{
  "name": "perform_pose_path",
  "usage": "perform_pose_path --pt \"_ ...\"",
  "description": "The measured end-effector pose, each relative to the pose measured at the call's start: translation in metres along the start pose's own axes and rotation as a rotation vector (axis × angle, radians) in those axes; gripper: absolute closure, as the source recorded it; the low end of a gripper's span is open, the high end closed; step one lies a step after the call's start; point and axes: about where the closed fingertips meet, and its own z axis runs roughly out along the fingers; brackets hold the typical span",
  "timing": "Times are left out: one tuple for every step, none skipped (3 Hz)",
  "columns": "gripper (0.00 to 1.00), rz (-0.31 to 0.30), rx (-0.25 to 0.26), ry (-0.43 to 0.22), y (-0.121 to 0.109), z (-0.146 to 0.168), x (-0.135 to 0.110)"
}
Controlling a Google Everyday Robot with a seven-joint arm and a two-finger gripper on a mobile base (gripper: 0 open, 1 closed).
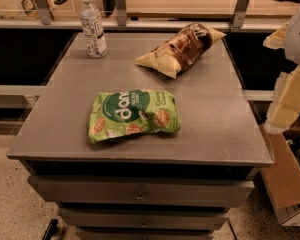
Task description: Move brown chip bag near blue plastic bottle
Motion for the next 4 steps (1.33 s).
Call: perform_pose_path --pt "0.00 0.000 0.000 0.000 0.000 0.000 0.000" --pt "0.00 0.086 0.039 -0.080 -0.009 -0.007 0.002" --pt "0.00 0.221 0.125 -0.195 -0.025 -0.024 0.005" --pt "0.00 0.336 0.199 -0.282 -0.043 -0.033 0.005"
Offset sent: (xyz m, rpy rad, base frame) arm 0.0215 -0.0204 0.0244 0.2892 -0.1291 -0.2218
